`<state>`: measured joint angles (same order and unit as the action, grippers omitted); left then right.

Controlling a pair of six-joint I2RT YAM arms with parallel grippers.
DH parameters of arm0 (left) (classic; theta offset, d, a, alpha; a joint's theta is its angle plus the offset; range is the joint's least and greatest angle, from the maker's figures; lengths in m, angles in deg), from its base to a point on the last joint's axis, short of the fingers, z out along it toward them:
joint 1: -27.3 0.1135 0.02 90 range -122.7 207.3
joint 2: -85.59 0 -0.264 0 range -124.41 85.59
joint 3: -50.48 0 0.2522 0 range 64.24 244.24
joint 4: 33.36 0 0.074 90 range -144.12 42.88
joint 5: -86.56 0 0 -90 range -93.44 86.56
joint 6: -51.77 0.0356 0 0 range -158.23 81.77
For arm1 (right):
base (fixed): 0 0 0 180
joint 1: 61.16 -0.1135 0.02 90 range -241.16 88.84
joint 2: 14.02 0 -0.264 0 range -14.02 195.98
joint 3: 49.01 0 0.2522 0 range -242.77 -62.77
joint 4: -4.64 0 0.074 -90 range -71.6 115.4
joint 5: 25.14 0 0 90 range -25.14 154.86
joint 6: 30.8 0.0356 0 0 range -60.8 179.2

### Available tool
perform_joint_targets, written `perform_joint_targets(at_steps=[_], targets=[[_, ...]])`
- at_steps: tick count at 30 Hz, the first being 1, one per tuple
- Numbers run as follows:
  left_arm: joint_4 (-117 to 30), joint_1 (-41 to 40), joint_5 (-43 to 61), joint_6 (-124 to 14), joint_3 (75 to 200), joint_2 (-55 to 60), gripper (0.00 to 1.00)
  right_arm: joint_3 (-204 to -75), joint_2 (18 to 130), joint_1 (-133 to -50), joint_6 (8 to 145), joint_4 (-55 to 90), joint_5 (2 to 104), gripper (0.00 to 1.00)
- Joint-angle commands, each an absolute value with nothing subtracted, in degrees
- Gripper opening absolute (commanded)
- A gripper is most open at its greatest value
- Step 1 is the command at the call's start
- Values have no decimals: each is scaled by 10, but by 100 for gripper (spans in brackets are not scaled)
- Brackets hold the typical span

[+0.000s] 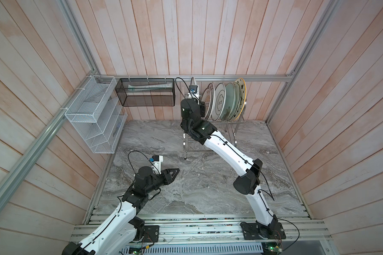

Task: Load plates into a dish rack
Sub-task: Place the plate on the dish rack.

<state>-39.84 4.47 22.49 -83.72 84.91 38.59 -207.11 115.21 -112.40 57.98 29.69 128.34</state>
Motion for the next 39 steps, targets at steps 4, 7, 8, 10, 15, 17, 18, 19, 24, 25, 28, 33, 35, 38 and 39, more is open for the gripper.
perform_joint_targets(at_steps=[4, 7, 8, 10, 15, 17, 18, 19, 24, 25, 28, 33, 35, 38, 39], targets=[[-390, 43, 232, -837, 844, 392, 41, -2071, 1158, -1126, 608, 299, 1311, 0], [-389, 43, 230, -837, 842, 393, 41, -2071, 1161, -1126, 608, 300, 1320, 0], [-390, 43, 230, -837, 842, 393, 41, -2069, 1162, -1126, 608, 300, 1322, 0], [-390, 43, 230, -836, 841, 393, 41, -2070, 1163, -1126, 609, 302, 1323, 0], [-390, 43, 230, -834, 840, 395, 41, -2070, 1162, -1127, 625, 314, 1321, 0], [-390, 43, 230, -834, 839, 396, 41, -2070, 1163, -1128, 633, 323, 1318, 0], [-390, 43, 230, -834, 838, 396, 41, -2070, 1163, -1128, 638, 326, 1317, 0], [-391, 43, 229, -834, 838, 398, 41, -2068, 1162, -1128, 641, 329, 1314, 0], [-391, 43, 229, -835, 835, 401, 41, -2063, 1159, -1130, 647, 331, 1307, 0], [-391, 43, 229, -835, 835, 402, 41, -2062, 1159, -1132, 647, 333, 1304, 0], [-391, 43, 229, -836, 835, 402, 41, -2062, 1160, -1134, 650, 339, 1299, 0], [-389, 43, 230, -838, 834, 402, 41, -2062, 1160, -1134, 655, 348, 1297, 0], [-390, 43, 230, -837, 835, 403, 41, -2062, 1159, -1134, 656, 350, 1296, 2], [-390, 43, 229, -838, 834, 405, 42, -2061, 1159, -1134, 657, 351, 1295, 13], [-391, 43, 229, -838, 834, 405, 42, -2061, 1159, -1134, 656, 352, 1293, 16]])
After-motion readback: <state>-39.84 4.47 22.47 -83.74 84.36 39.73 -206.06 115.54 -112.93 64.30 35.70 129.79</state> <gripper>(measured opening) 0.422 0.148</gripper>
